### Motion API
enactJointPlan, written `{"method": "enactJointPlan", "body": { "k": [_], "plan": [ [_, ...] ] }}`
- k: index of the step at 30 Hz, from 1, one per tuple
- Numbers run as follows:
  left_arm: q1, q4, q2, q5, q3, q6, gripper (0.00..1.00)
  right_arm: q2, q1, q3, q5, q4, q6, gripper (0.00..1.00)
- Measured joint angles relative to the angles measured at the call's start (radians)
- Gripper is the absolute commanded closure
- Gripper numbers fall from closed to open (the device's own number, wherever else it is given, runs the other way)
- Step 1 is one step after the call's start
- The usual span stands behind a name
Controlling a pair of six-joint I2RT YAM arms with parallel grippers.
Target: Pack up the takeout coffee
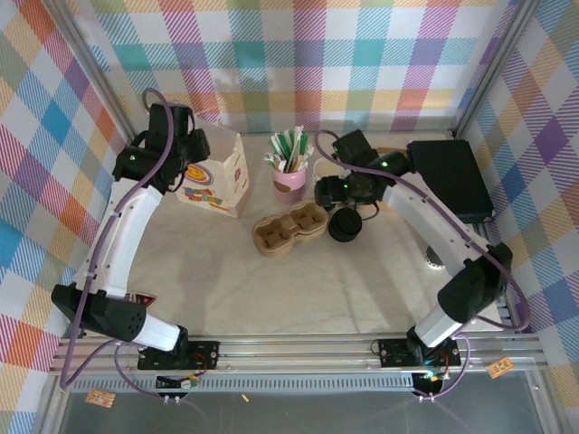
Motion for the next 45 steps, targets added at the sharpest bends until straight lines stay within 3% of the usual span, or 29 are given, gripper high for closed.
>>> {"method": "enactJointPlan", "body": {
  "k": [5,9,15,25,45],
  "plan": [
    [0.156,0.006,0.037,0.046,0.046,-0.064,0.41,0.156,0.066,0.114,-0.018,0.022,-0.048,0.28],
    [0.221,0.020,0.045,0.068,0.052,-0.097,0.41,0.290,0.097,0.170,-0.027,0.026,-0.083,0.30],
    [0.223,0.060,0.016,0.109,-0.016,-0.113,0.40,0.399,0.132,0.185,-0.024,0.027,-0.120,0.35],
    [0.223,0.103,-0.088,0.147,-0.162,-0.115,0.40,0.437,0.158,0.185,-0.007,0.027,-0.149,0.40],
    [0.223,0.114,-0.129,0.153,-0.206,-0.111,0.40,0.510,0.180,0.185,-0.007,0.014,-0.166,0.47]
  ]
}}
